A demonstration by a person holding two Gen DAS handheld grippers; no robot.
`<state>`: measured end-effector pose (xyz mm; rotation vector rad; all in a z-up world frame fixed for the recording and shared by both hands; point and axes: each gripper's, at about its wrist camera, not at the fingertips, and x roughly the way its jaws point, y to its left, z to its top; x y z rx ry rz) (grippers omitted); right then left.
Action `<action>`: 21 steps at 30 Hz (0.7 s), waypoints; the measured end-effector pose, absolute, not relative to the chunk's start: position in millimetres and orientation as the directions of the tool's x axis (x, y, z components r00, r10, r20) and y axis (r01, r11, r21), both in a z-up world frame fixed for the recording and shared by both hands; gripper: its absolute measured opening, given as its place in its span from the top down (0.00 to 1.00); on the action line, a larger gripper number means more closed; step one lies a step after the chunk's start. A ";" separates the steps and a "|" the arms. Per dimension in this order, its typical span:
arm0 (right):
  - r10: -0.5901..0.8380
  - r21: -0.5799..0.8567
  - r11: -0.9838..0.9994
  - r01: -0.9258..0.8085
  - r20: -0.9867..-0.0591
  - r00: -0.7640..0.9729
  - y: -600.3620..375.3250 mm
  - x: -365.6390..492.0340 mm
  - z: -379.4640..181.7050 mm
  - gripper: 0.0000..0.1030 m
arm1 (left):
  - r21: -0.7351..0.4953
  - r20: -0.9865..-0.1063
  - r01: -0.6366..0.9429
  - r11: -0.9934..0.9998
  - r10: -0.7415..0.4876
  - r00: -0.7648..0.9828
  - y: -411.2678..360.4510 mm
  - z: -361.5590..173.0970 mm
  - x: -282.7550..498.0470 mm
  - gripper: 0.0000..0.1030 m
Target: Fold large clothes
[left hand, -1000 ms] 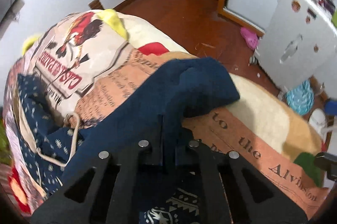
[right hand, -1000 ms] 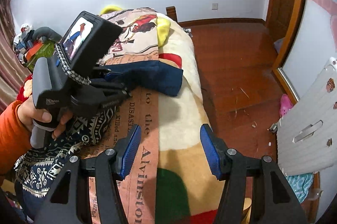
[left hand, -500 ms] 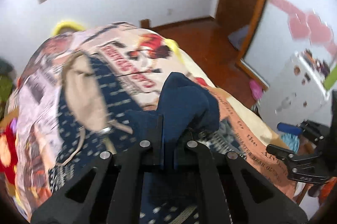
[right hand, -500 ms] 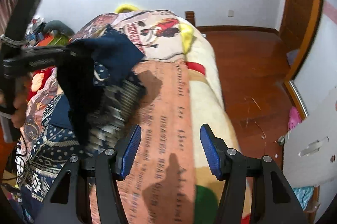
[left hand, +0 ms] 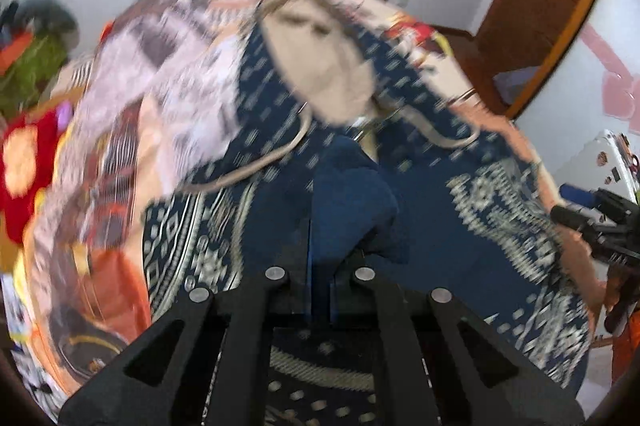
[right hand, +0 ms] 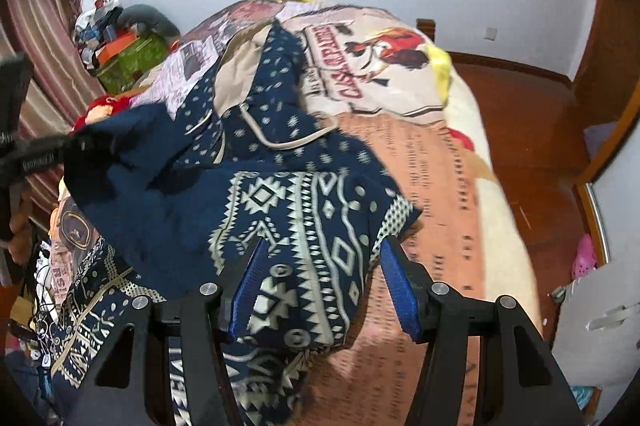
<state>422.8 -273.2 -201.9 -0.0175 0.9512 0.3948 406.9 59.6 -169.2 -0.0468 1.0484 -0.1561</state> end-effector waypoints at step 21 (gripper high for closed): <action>0.206 0.021 0.906 -0.422 -0.895 0.396 -232.1 436.0 -252.0 0.46 | -0.224 -0.894 -0.118 0.967 -0.156 0.420 184.8 -244.2 364.9 0.34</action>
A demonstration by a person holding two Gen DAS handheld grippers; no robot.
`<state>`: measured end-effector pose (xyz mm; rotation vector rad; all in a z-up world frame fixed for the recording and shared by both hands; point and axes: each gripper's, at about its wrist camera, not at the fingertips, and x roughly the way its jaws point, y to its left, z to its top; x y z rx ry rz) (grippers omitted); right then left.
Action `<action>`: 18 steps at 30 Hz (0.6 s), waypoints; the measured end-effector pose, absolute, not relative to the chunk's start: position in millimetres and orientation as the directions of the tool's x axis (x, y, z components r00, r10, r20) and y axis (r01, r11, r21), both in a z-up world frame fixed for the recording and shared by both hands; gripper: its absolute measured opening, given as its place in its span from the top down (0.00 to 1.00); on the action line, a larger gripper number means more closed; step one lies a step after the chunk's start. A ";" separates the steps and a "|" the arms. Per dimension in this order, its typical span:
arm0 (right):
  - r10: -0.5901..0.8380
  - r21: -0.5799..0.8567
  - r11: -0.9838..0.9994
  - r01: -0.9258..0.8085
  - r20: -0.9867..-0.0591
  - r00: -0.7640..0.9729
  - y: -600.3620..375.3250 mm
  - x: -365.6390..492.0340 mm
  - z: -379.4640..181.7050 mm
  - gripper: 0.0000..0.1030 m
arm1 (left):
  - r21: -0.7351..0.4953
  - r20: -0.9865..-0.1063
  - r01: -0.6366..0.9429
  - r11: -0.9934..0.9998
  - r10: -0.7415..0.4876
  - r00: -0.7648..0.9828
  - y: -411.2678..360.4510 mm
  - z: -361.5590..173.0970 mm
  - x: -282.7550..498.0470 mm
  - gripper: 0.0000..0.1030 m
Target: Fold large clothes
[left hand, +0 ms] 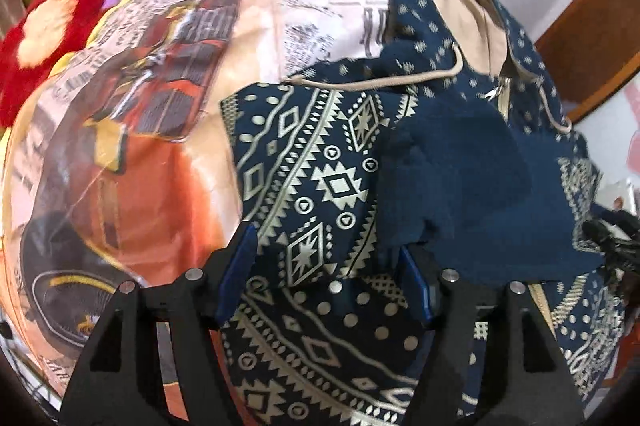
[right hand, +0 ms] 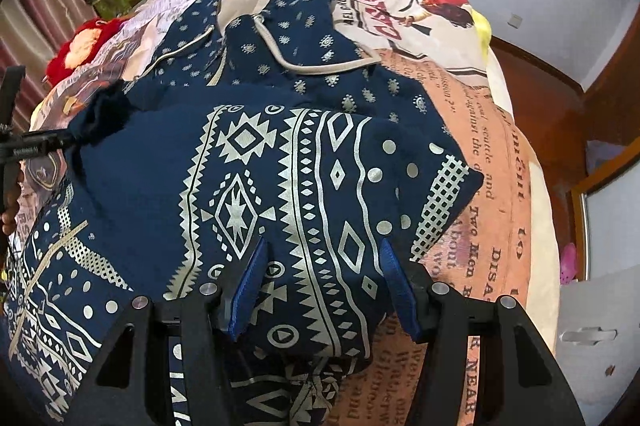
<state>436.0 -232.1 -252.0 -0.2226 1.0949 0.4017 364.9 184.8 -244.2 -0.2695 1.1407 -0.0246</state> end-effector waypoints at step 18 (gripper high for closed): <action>0.224 0.045 0.922 -0.384 -0.872 0.435 -244.8 439.1 -232.3 0.46 | -0.157 -0.892 -0.218 0.963 -0.044 0.450 231.9 -223.4 369.9 0.34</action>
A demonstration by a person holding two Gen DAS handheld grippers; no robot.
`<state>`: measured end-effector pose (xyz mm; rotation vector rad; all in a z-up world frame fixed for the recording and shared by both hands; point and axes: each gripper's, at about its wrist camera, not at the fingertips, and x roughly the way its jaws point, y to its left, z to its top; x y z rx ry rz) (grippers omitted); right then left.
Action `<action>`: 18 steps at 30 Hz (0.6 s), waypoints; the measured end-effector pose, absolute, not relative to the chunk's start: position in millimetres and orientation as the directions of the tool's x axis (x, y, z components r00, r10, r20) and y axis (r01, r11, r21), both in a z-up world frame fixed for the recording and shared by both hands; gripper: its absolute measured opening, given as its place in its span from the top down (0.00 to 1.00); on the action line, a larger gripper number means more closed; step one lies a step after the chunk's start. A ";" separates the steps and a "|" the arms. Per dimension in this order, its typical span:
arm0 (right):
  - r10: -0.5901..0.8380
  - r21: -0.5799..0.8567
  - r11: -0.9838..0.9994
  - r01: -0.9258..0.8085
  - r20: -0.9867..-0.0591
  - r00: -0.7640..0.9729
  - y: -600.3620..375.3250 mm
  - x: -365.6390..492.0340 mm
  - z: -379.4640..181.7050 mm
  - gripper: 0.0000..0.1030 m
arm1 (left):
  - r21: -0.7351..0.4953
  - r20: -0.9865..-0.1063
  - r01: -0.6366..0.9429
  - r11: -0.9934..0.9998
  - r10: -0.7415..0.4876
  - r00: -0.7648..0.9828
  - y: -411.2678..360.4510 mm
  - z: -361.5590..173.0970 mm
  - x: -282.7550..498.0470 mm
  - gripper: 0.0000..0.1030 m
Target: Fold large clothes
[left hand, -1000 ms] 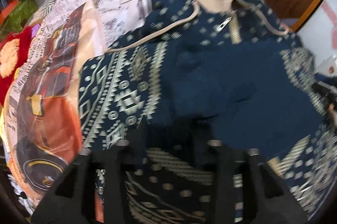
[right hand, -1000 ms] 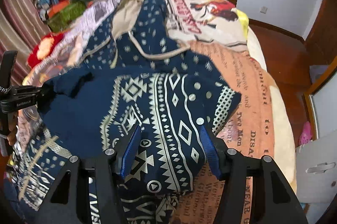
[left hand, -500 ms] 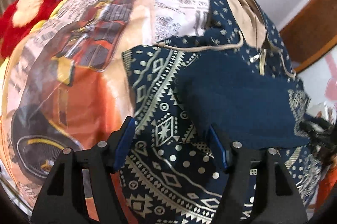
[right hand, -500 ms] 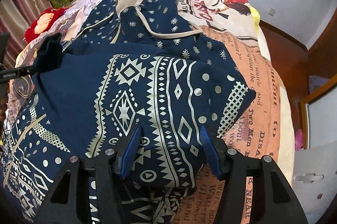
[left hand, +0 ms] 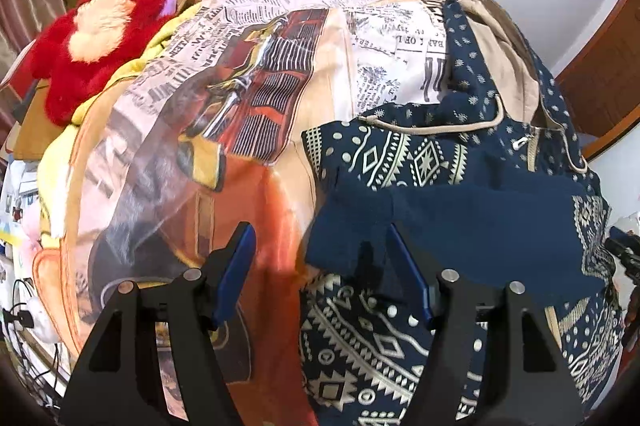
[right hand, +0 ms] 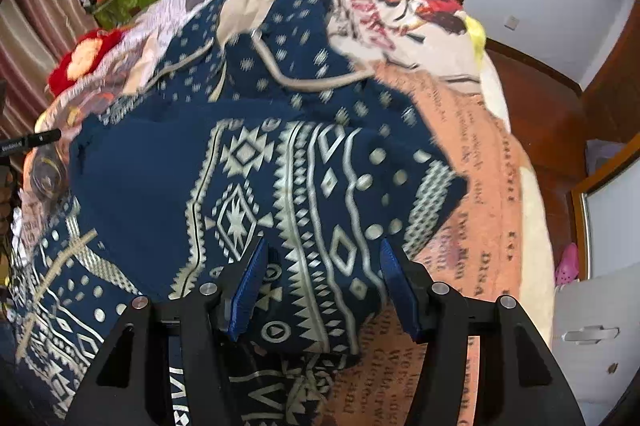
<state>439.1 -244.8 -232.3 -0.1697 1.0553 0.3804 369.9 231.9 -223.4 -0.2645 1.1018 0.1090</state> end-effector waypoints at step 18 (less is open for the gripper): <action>0.320 0.149 0.916 -0.372 -0.829 0.458 -198.4 581.2 -187.8 0.45 | -0.142 -0.873 0.002 0.990 -0.126 0.472 141.8 -205.9 536.1 0.34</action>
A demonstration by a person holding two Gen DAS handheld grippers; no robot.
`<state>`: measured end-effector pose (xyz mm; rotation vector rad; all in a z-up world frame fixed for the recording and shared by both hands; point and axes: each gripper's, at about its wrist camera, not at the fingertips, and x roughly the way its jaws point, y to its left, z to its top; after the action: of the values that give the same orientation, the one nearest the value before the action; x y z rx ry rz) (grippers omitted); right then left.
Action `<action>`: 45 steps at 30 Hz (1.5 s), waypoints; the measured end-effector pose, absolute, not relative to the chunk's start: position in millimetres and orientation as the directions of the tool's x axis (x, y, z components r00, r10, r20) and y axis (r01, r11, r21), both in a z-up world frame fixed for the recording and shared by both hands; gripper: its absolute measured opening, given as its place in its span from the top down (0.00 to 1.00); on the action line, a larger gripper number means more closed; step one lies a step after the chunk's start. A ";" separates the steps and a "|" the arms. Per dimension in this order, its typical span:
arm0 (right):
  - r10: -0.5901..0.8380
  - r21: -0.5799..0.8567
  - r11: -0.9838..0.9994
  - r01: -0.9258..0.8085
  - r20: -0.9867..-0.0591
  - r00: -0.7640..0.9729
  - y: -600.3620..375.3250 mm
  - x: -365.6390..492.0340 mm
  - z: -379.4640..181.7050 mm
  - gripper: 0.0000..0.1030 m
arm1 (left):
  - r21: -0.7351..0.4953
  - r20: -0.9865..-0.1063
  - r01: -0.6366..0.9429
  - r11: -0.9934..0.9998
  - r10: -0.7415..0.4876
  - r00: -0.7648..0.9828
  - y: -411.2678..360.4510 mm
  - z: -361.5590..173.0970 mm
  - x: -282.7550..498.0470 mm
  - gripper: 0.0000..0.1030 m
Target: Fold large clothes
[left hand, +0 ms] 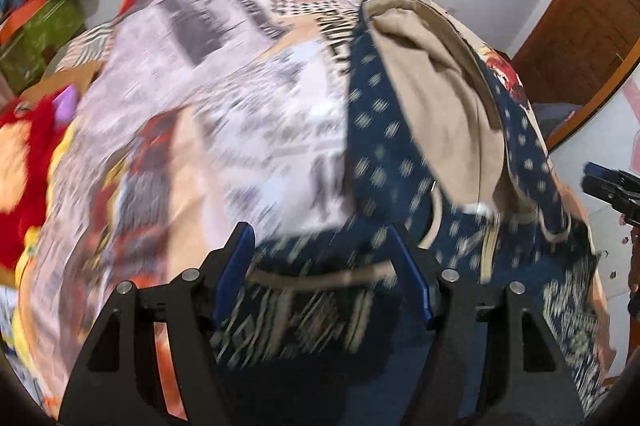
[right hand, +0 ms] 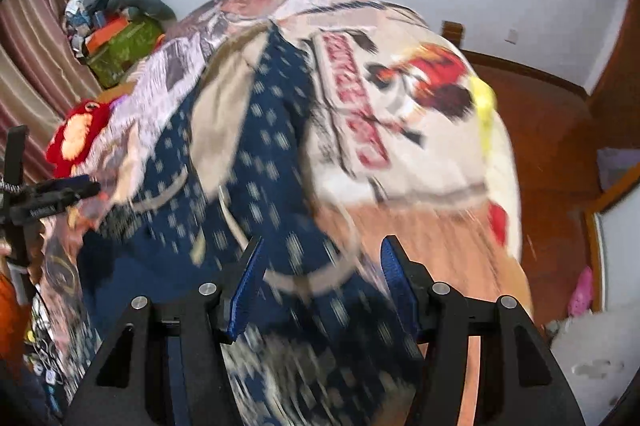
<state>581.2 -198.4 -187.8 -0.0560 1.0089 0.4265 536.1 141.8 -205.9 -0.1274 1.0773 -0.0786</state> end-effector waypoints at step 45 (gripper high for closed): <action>0.513 0.203 0.792 -0.576 -0.732 0.448 -139.0 511.0 -148.4 0.88 | -0.045 -0.819 0.177 0.983 -0.138 0.556 90.1 -156.4 439.6 0.94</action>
<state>511.0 -139.0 -148.4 -0.0794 0.8772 0.6749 439.6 90.1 -156.4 0.0442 0.9630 -0.1858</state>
